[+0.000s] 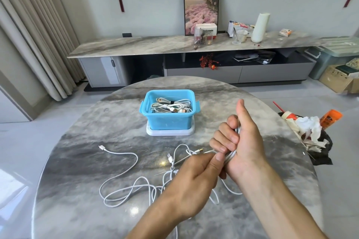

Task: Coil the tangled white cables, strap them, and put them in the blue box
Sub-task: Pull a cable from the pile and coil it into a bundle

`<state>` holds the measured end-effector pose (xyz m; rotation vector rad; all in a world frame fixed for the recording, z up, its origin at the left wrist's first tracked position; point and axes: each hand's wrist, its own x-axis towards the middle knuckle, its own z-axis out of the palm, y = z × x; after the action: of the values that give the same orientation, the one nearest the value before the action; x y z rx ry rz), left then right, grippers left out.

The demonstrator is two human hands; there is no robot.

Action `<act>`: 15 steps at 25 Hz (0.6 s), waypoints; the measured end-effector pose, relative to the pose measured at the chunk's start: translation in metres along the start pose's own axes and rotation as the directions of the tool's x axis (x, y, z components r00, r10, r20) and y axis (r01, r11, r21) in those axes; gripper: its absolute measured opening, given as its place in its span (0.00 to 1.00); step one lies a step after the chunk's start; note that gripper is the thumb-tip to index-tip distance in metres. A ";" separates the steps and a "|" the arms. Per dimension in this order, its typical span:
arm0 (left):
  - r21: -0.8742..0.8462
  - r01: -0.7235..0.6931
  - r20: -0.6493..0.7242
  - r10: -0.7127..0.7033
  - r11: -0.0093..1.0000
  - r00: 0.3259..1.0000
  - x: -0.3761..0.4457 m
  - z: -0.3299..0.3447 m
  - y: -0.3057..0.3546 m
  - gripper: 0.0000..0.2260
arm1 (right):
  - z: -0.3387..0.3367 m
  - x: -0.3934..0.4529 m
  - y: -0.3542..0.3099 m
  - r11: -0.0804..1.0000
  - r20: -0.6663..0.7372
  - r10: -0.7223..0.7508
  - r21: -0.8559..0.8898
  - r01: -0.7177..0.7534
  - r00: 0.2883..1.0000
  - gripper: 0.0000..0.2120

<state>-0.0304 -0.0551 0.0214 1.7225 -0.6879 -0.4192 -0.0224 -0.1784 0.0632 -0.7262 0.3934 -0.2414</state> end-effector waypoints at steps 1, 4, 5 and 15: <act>0.078 -0.065 -0.023 0.067 0.995 0.998 0.000 0.000 0.000 0.18 | 0.000 0.000 -0.001 1.000 -0.017 -0.005 -0.001 0.005 1.000 0.26; 0.294 -0.184 -0.030 0.202 0.938 0.979 -0.001 0.002 -0.004 0.15 | -0.002 0.002 0.000 1.000 -0.114 -0.024 0.000 0.025 0.993 0.26; 0.369 -0.204 -0.022 0.228 0.907 0.973 -0.001 0.003 -0.005 0.15 | -0.003 0.003 0.000 0.999 -0.147 -0.045 -0.019 0.043 0.988 0.27; -0.327 -0.244 -0.434 0.084 0.913 0.897 0.004 -0.047 0.021 0.18 | -0.014 0.003 0.042 0.821 0.654 0.357 -0.561 0.110 0.666 0.27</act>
<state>-0.0039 -0.0254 0.0542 1.3132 -0.4084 -0.0493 -0.0227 -0.1573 0.0238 -1.3068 -0.3068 0.3485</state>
